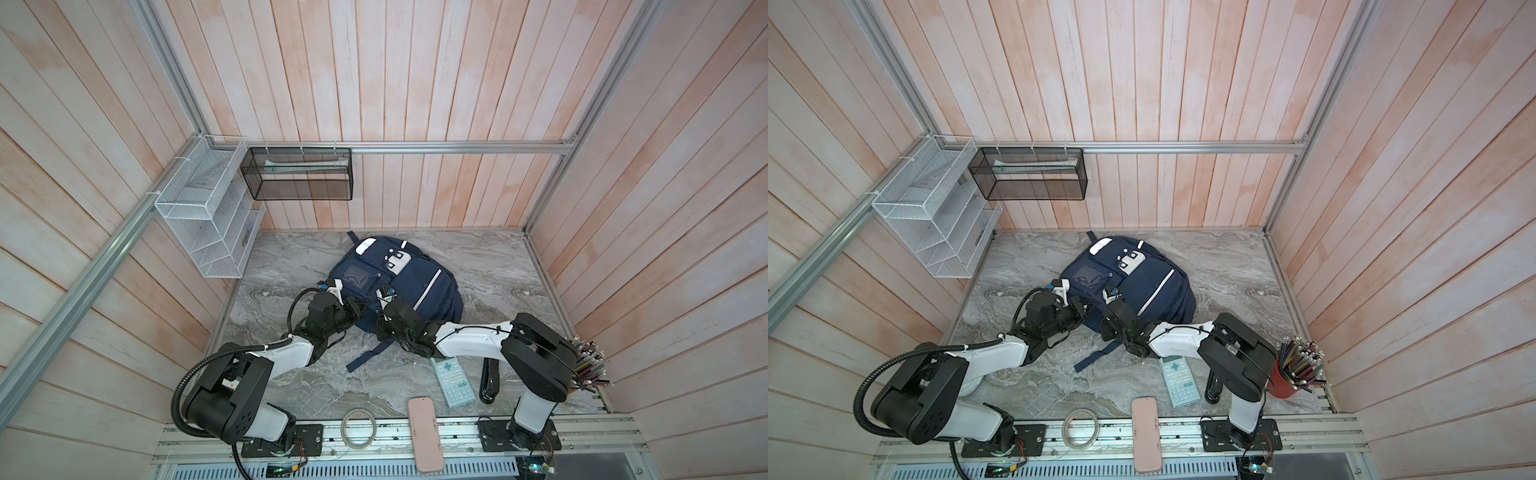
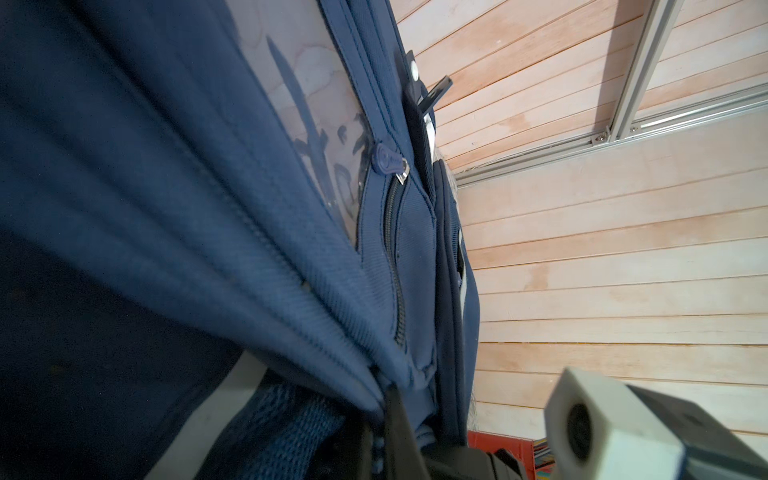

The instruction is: Pack the student bag

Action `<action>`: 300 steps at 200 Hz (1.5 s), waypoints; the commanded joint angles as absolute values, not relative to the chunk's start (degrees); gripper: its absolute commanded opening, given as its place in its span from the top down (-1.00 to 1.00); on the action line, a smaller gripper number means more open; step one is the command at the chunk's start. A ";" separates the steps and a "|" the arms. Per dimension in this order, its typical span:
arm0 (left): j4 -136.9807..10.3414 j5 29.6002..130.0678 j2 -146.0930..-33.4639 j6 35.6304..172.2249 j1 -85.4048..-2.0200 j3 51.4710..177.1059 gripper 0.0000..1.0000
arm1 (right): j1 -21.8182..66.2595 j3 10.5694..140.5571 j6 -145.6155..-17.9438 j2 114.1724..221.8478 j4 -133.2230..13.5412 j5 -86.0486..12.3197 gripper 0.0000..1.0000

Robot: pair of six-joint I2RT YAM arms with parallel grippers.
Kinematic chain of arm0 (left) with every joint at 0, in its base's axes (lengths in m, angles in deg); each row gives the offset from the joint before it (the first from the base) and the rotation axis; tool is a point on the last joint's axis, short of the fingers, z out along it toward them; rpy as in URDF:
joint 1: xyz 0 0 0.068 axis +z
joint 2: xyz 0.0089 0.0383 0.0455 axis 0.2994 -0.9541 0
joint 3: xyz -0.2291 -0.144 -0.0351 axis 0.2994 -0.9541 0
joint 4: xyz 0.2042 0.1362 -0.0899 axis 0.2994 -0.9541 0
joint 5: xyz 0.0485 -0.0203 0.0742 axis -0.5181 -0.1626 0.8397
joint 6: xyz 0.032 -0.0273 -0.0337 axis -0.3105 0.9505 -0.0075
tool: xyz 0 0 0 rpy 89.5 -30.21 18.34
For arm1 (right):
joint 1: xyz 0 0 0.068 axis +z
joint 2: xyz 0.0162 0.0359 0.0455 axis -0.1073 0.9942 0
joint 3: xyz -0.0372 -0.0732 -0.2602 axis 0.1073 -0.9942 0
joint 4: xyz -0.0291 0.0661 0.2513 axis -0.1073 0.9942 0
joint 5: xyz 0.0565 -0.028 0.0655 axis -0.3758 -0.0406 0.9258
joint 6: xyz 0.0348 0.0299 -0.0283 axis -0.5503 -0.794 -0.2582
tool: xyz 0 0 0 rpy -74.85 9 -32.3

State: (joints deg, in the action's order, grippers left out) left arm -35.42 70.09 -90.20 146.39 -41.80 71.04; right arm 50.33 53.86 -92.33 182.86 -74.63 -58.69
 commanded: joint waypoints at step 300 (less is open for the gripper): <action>-35.64 58.57 -85.75 141.67 -28.47 66.83 -0.18 | 48.05 57.54 -91.96 179.86 -70.11 -36.61 1.00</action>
